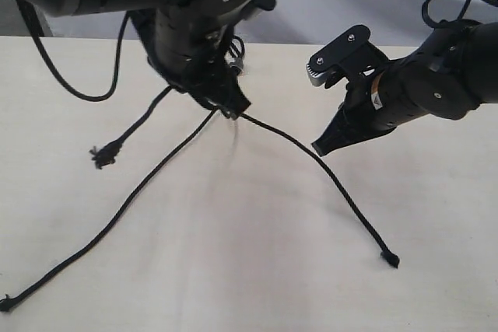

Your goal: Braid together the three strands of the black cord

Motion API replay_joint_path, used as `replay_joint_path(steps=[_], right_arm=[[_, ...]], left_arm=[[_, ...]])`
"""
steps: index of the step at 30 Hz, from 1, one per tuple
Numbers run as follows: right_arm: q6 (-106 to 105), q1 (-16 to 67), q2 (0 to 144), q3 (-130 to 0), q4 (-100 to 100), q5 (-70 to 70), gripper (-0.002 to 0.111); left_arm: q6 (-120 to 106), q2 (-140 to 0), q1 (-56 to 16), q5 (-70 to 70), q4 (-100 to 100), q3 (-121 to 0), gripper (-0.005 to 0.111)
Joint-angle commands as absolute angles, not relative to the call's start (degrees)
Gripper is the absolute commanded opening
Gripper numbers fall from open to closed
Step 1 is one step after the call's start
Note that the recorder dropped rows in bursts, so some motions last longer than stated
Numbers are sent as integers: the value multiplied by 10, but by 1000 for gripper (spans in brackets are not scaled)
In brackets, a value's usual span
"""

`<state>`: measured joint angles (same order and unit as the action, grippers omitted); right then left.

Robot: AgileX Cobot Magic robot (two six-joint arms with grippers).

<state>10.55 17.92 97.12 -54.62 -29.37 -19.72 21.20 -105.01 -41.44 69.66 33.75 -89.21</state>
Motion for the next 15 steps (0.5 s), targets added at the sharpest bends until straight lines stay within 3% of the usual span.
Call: replay_joint_path(steps=[1, 9, 15], right_arm=[[99, 181, 969, -545, -292, -185, 0], [99, 181, 969, -545, -292, -169, 0], [99, 181, 969, -545, -292, -165, 0]], left_arm=[[220, -1045, -354, 644, 343, -799, 1], [240, -1046, -261, 377, 343, -608, 1], [240, -1046, -251, 285, 338, -525, 1]])
